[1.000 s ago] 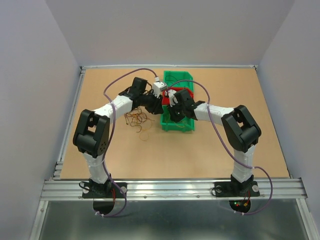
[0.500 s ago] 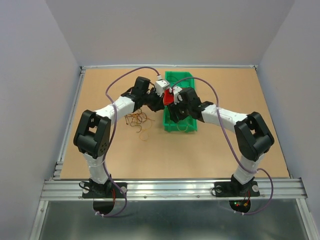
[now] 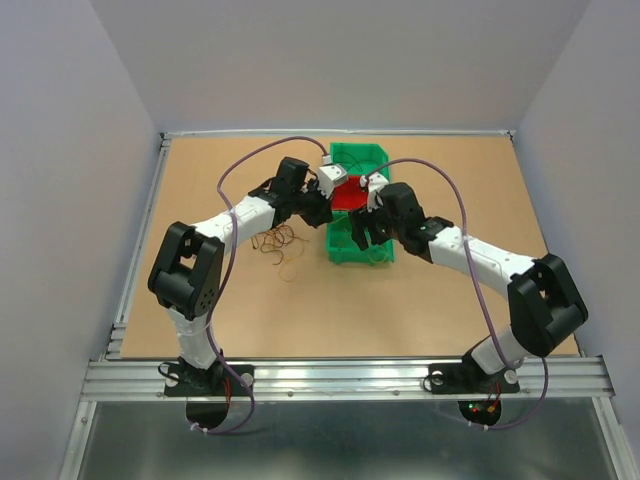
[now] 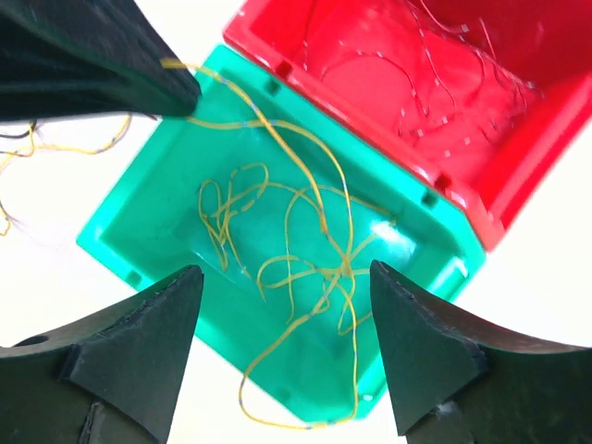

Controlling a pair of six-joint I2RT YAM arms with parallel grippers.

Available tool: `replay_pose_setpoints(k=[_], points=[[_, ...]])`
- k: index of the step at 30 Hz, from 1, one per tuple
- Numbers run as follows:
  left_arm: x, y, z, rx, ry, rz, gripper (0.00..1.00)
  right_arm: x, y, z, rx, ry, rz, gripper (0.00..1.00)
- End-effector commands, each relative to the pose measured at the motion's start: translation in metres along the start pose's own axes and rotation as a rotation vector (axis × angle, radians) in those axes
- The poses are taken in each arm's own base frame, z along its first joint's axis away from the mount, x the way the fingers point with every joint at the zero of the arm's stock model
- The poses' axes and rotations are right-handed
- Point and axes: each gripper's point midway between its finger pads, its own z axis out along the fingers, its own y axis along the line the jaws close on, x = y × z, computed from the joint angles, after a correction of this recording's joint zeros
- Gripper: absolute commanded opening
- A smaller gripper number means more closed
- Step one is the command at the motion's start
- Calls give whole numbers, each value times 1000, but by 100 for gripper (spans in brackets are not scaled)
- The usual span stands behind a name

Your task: Untangle the cables

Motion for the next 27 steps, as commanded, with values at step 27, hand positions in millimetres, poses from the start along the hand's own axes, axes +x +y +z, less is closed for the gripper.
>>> replay_pose_setpoints(k=[27], points=[[-16, 2, -9, -57, -26, 46, 0, 63, -8, -28, 291, 92, 54, 48]])
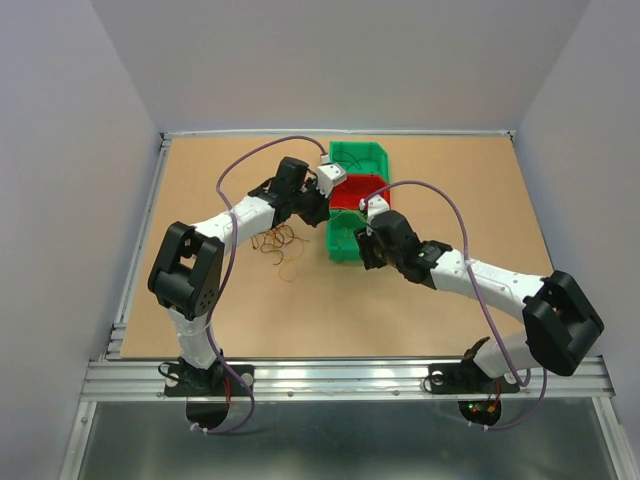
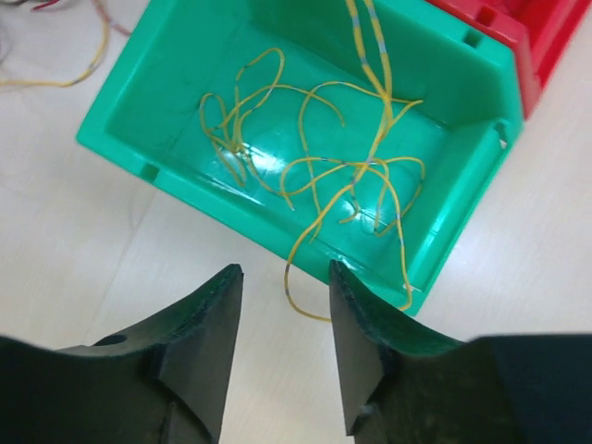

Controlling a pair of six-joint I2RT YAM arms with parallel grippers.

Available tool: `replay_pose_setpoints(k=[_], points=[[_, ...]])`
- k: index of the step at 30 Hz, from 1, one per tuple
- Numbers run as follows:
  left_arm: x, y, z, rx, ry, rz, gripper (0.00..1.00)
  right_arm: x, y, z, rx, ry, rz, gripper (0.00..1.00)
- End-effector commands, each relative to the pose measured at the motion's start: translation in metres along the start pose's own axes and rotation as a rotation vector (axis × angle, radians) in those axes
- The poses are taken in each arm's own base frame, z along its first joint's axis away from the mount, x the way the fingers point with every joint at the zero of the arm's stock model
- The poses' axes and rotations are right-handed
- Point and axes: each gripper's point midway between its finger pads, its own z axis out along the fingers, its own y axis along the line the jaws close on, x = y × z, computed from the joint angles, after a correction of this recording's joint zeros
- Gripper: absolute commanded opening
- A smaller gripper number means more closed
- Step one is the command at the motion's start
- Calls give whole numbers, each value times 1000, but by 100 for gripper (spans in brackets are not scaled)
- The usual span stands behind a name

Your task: Untangle the cables

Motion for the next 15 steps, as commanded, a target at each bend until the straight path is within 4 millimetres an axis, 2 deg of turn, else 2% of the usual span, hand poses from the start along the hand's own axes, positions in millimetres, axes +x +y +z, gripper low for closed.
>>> replay_pose_setpoints(k=[1, 3, 5, 7, 9, 10, 12, 15], points=[[-18, -6, -9, 3, -40, 41, 0, 12, -25, 7, 158, 60, 11, 46], [-18, -6, -9, 1, -40, 41, 0, 12, -31, 8, 198, 63, 12, 43], [-18, -6, -8, 1, -38, 41, 0, 11, -35, 7, 221, 58, 16, 34], [-17, -7, -8, 3, -35, 42, 0, 10, -36, 7, 229, 57, 14, 32], [-18, -6, -8, 1, -36, 44, 0, 9, -36, 7, 230, 53, 12, 24], [-18, -7, -8, 4, -36, 44, 0, 8, -38, 7, 240, 50, 15, 15], [-18, -7, -7, 4, -36, 45, 0, 6, -38, 6, 242, 45, 16, 6], [-18, -8, -7, 6, -34, 46, 0, 1, -38, 3, 239, 29, 23, 1]])
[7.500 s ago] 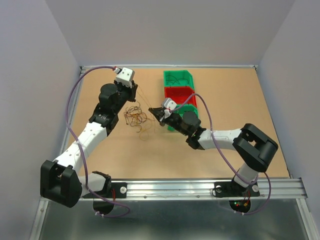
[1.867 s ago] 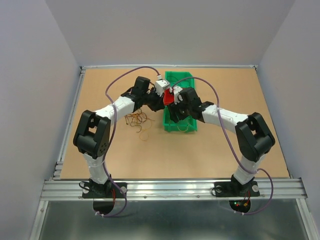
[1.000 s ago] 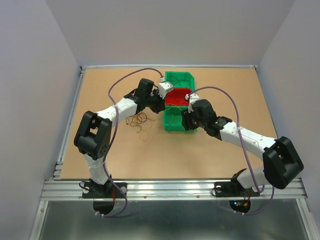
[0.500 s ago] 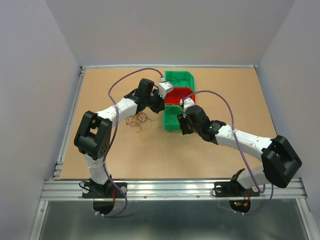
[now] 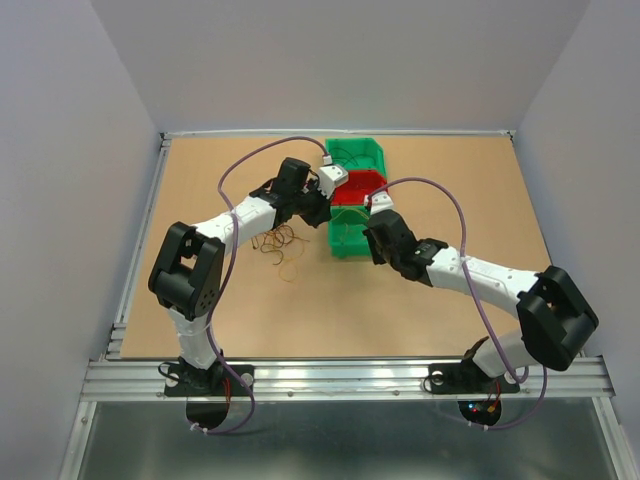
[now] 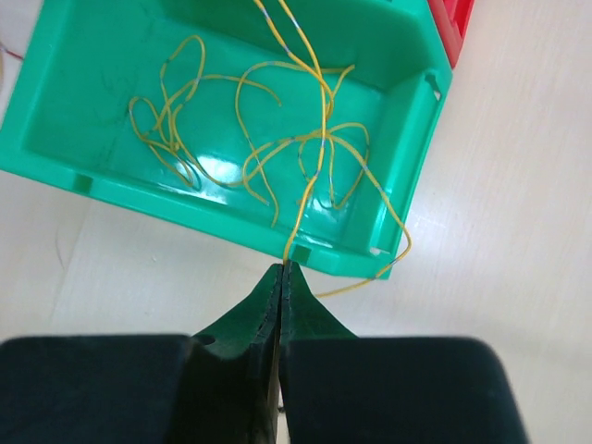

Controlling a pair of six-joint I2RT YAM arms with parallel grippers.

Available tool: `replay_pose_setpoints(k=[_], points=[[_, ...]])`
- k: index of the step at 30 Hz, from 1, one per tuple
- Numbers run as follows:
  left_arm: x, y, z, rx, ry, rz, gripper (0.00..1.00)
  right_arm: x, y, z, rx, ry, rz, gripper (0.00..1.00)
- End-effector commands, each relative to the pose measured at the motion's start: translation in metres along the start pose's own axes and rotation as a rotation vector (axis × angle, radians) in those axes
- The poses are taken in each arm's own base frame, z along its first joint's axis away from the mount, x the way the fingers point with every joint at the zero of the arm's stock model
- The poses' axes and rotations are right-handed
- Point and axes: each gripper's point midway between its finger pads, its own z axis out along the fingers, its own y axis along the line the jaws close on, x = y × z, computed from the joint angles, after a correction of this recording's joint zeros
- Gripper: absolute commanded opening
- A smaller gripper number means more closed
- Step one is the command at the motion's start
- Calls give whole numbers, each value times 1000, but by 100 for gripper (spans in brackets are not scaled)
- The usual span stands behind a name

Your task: Untangle the cables

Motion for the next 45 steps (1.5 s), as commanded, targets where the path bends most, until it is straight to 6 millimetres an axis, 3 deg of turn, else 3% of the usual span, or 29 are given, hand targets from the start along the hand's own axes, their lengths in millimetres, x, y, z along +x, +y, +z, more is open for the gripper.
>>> replay_pose_setpoints(k=[1, 6, 12, 23, 25, 27, 28, 37, 41, 45], points=[[-17, -5, -8, 3, -35, 34, 0, 4, -9, -3, 43, 33, -6, 1], [-23, -11, -8, 8, -39, 52, 0, -22, -7, -14, 13, -44, 0, 1], [-28, -21, 0, -5, -28, 87, 0, -66, 6, -23, -60, -139, -27, 1], [-26, -24, 8, -6, -13, 90, 0, -99, 13, -9, -145, -191, -44, 0], [-23, -22, 10, -11, -6, 85, 0, -97, 5, -2, -145, -184, -14, 3], [-22, -20, 11, -20, -2, 77, 0, -87, 1, -1, -141, -163, -7, 35], [-23, -20, 11, -22, -4, 78, 0, -83, 0, -1, -140, -157, -5, 38], [-21, -14, 9, -43, -7, 68, 0, -35, -8, -2, -143, -75, 52, 46], [-20, -13, 8, -45, -5, 66, 0, -20, -10, -11, -152, -63, 89, 61], [-19, -13, 8, -44, -3, 63, 0, -10, -18, -20, -121, -72, 133, 67]])
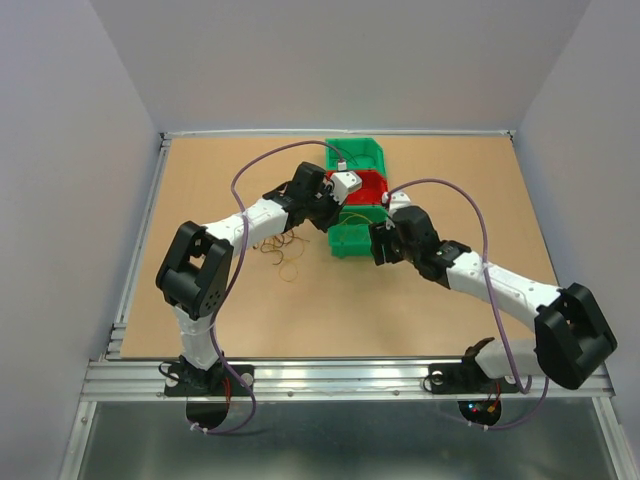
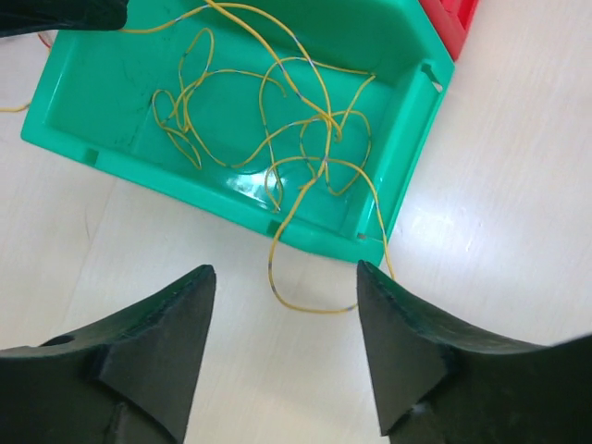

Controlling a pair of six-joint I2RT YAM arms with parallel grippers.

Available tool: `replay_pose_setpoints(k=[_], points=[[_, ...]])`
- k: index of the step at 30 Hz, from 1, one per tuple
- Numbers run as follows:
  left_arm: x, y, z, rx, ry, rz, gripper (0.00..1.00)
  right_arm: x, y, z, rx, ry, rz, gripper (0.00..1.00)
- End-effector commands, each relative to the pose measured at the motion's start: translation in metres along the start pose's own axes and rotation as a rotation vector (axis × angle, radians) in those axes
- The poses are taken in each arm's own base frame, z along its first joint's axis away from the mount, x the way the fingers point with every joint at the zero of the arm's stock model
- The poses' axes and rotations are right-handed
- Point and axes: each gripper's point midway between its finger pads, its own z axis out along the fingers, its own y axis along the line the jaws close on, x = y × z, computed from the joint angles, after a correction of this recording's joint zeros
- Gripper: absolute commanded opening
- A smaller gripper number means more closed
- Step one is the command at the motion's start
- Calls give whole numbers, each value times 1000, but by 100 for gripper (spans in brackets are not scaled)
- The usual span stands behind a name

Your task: Untangle the cables

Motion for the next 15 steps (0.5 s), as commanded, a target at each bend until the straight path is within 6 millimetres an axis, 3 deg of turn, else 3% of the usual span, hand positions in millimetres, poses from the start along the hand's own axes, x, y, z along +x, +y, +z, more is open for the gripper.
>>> replay_pose_setpoints(k=[1, 5, 8, 12, 15], points=[[-19, 5, -6, -14, -48, 8, 0, -9, -6, -15, 17, -78, 82, 69], [-20, 5, -8, -16, -52, 10, 0, 4, -6, -13, 28, -54, 68, 73], [-20, 6, -9, -18, -52, 9, 0, 13, -9, -2, 59, -15, 35, 72], [-20, 6, -9, -19, -52, 10, 0, 12, -15, 11, 115, -3, 16, 72], [-19, 5, -7, -16, -50, 11, 0, 14, -20, 17, 152, 6, 3, 63]])
